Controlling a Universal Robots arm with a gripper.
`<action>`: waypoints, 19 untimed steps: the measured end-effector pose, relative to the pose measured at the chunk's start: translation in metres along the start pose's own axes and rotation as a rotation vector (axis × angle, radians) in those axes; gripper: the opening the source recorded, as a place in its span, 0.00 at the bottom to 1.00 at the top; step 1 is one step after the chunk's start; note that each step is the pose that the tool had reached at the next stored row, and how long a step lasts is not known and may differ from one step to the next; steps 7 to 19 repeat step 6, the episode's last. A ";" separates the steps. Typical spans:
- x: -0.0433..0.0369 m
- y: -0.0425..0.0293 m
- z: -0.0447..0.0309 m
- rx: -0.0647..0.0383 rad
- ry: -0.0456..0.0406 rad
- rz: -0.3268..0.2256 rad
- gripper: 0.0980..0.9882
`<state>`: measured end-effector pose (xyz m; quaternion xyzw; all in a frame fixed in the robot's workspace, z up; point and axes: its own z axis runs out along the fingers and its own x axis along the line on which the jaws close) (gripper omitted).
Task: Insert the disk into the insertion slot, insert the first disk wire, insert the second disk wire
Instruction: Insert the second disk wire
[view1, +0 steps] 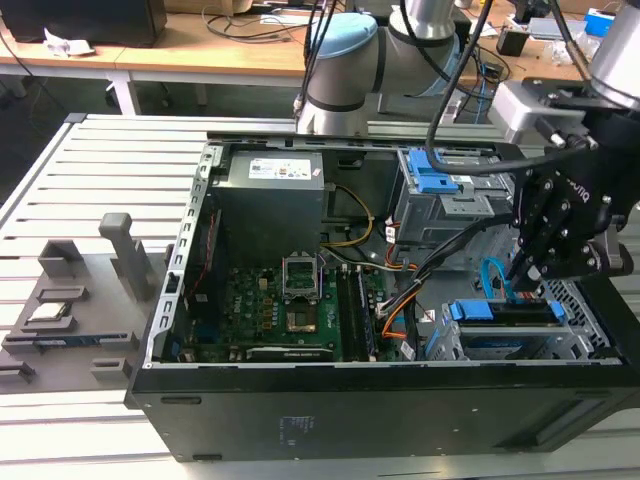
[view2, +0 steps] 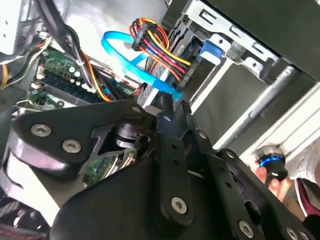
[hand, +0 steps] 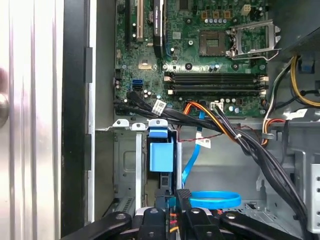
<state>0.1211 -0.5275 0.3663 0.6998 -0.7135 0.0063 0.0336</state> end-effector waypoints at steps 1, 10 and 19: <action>-0.0002 0.0002 -0.0047 0.000 0.0000 0.000 0.14; 0.0001 0.0008 -0.0195 0.000 -0.0014 0.000 0.01; 0.0001 0.0008 -0.0195 0.000 -0.0014 0.000 0.01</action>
